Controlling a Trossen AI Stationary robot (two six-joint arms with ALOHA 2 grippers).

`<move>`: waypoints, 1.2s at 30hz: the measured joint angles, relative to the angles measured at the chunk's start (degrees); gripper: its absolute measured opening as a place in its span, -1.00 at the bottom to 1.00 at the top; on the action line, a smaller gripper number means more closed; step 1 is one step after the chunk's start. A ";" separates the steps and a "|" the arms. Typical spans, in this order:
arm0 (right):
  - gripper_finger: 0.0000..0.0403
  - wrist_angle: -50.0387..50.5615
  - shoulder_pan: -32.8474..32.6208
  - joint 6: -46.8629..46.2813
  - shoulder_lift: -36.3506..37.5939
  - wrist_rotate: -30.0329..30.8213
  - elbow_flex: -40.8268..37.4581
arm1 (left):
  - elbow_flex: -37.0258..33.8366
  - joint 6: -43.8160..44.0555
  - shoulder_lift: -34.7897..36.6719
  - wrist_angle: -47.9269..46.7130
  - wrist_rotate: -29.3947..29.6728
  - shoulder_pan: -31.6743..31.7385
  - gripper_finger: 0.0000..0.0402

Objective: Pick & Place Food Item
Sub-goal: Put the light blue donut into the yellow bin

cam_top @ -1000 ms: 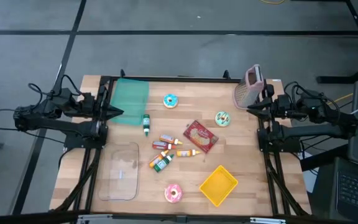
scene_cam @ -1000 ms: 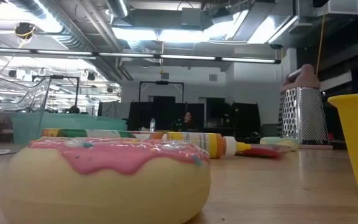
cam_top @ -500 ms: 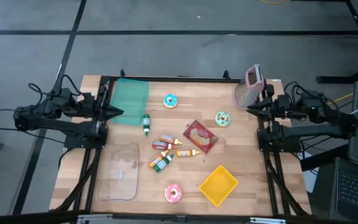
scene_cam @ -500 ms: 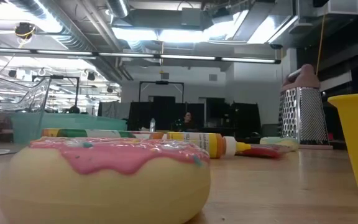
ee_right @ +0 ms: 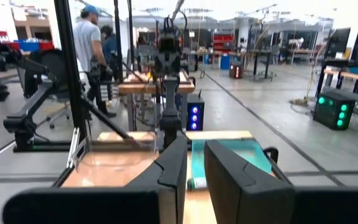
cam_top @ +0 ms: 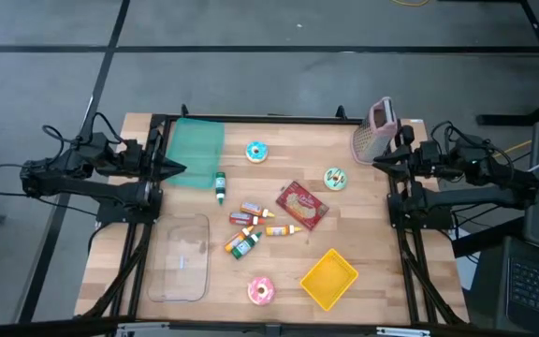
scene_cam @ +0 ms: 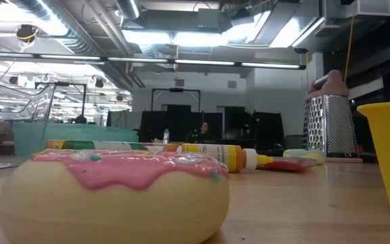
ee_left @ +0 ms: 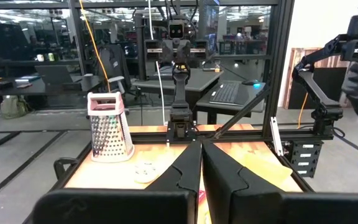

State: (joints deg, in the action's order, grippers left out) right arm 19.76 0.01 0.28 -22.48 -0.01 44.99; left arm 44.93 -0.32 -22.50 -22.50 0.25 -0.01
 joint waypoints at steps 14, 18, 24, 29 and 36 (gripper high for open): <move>-0.71 -4.14 0.02 -0.79 -1.20 2.80 0.01 | 0.01 -2.88 -0.27 5.93 11.02 0.00 -0.97; -0.71 -4.74 0.02 -2.50 -3.56 3.02 -0.02 | 0.01 0.26 -0.27 8.56 14.18 0.00 -0.97; -0.71 -10.48 0.00 -2.67 -11.30 7.70 -0.02 | 0.01 -1.99 -0.55 9.22 20.87 0.00 -0.97; -0.71 -16.73 0.02 -1.41 -22.11 19.27 -0.07 | -0.01 -1.57 -0.53 11.99 24.93 0.00 -0.97; -0.71 -28.12 0.00 7.73 -29.74 24.94 -0.06 | -0.01 -1.94 -0.83 11.46 26.15 0.00 -0.97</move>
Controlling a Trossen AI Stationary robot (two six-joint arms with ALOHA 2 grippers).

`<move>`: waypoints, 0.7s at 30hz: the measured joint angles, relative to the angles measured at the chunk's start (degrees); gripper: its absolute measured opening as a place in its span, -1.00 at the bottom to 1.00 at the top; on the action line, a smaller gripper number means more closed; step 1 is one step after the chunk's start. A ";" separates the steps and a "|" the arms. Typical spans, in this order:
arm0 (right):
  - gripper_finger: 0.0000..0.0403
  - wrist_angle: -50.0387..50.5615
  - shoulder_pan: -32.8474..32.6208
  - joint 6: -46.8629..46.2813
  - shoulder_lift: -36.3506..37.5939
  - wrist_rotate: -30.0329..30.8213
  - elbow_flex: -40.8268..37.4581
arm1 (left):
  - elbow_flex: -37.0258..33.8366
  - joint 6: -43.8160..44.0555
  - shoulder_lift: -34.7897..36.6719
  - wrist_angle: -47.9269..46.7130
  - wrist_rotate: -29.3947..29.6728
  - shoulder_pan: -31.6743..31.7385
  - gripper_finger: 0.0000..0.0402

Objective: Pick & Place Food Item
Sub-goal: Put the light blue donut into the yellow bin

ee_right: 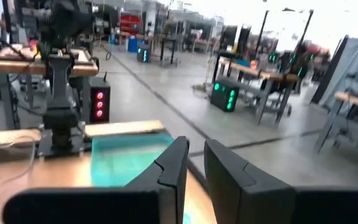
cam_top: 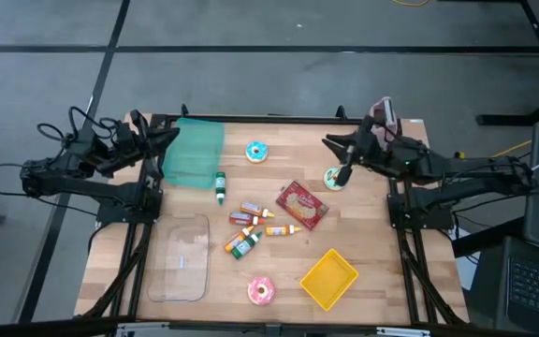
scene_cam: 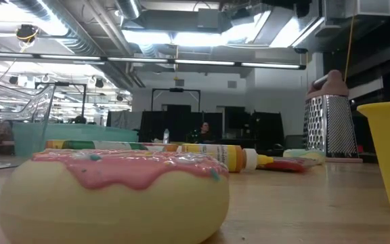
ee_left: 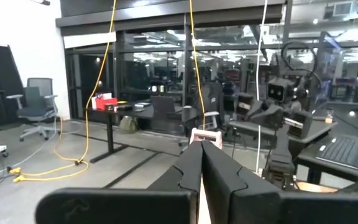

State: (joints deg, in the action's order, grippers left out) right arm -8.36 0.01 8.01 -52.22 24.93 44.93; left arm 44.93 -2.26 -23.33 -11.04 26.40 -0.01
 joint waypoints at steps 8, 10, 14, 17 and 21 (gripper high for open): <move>-0.71 -2.31 0.00 2.27 0.05 -0.28 0.07 | 0.01 -0.62 -0.32 -0.73 -2.42 0.00 -0.98; -0.71 -2.10 0.00 2.76 0.05 -0.55 0.07 | 0.02 0.59 -0.27 -1.99 0.06 0.04 -0.98; -0.71 -1.88 0.00 5.36 0.05 -0.69 0.07 | -0.26 -0.71 -0.77 -3.02 -0.24 0.02 -0.97; -0.71 -1.98 0.00 8.73 0.05 -0.50 0.07 | -0.82 -0.91 -1.72 -4.64 -0.19 0.03 -0.96; -0.71 -3.47 0.00 12.14 0.05 -0.46 0.07 | -1.62 -1.34 -3.79 -4.86 0.79 0.04 -0.97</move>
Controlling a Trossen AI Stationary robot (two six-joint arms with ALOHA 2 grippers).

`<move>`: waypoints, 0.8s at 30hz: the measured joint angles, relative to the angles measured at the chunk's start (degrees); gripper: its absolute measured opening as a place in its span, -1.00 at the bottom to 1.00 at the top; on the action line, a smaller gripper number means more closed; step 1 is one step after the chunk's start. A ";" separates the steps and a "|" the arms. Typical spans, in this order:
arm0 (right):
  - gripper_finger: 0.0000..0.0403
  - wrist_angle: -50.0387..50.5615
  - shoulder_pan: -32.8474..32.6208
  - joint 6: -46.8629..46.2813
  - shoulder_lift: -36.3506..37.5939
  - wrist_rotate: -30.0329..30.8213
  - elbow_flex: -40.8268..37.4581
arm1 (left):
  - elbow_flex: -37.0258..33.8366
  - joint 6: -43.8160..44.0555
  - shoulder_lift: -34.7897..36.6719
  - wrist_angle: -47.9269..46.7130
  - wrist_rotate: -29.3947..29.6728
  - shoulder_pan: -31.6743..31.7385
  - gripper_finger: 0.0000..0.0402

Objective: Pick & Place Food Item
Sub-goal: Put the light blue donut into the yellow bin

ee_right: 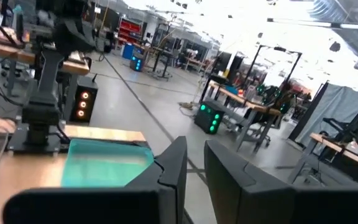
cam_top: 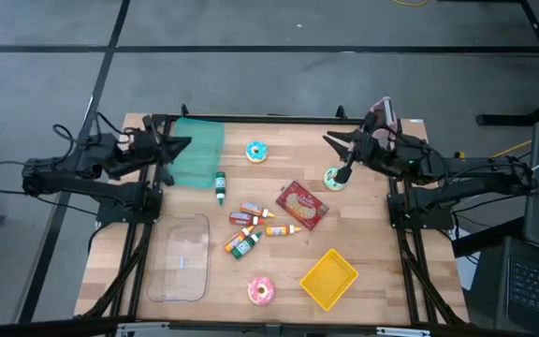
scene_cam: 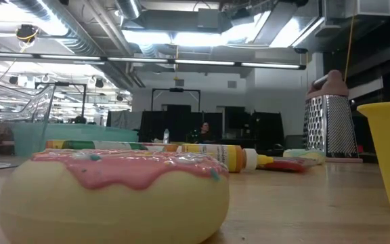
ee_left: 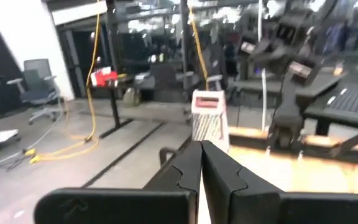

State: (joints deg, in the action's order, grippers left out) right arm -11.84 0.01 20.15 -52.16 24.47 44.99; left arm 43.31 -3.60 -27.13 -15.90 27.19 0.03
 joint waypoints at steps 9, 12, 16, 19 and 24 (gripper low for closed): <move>-0.61 -0.23 0.00 -3.98 0.00 -1.53 0.00 | 0.00 -6.87 -4.36 1.72 2.84 0.00 -0.80; -0.41 1.05 0.00 -5.78 0.00 -1.96 0.00 | 0.00 -9.04 -4.69 1.47 3.76 0.02 -0.60; -0.05 4.96 0.00 -6.31 -0.13 5.95 0.00 | 0.02 -8.57 -4.85 -2.14 6.50 0.02 -0.28; 0.18 11.46 0.02 -9.96 -0.11 11.53 0.00 | 0.02 -6.07 -5.61 -9.48 11.08 0.02 -0.07; 0.29 26.63 0.00 -23.69 -0.69 12.15 0.00 | 0.02 3.89 -8.76 -22.36 14.68 0.02 0.07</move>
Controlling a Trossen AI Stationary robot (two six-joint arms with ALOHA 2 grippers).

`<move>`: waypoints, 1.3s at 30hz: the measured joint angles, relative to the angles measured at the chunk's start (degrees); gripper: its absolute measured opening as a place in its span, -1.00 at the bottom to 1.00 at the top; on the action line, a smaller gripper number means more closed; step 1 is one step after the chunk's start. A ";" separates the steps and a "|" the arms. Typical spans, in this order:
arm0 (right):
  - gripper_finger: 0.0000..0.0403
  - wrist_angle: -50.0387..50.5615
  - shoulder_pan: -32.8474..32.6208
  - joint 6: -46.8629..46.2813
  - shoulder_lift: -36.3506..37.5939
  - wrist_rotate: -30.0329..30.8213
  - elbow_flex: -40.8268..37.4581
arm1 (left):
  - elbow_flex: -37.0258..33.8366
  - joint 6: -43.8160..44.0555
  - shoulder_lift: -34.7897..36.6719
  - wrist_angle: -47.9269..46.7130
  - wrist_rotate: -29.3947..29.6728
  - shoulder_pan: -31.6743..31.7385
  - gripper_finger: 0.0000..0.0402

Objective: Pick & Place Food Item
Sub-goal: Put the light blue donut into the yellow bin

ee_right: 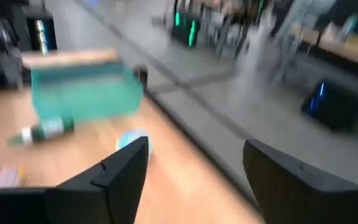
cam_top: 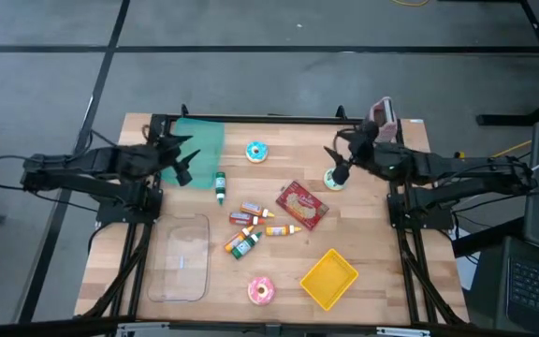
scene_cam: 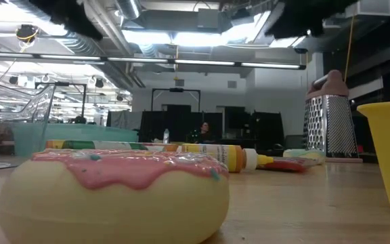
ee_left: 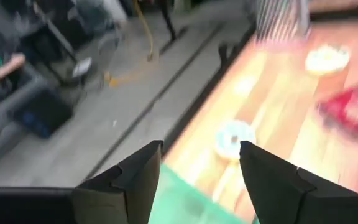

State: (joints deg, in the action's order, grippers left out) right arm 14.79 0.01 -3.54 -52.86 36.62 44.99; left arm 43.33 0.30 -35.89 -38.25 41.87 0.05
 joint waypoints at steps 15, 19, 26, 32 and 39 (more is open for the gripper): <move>-0.02 23.42 0.02 -18.40 -13.37 -9.63 0.00 | -3.54 5.14 -16.96 1.80 -0.19 -0.39 0.00; 0.03 24.80 0.66 -18.57 -17.52 -13.84 0.00 | -5.10 5.25 -19.59 5.48 -2.37 -0.39 0.00; 0.10 25.99 3.84 -18.34 -23.45 -16.83 0.00 | -5.42 5.49 -22.03 7.17 -3.02 -0.39 0.00; 0.08 25.35 7.23 -15.95 -26.30 -18.29 0.00 | -5.42 5.54 -22.11 7.26 -4.12 -0.37 0.00; 0.04 21.74 10.50 -14.61 -27.33 -22.42 -2.03 | -5.42 6.01 -22.11 7.23 -4.57 -0.39 0.00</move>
State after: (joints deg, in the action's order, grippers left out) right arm 36.53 10.51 -18.15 -80.18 14.20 42.96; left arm 37.91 6.31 -58.00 -31.03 37.30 -0.34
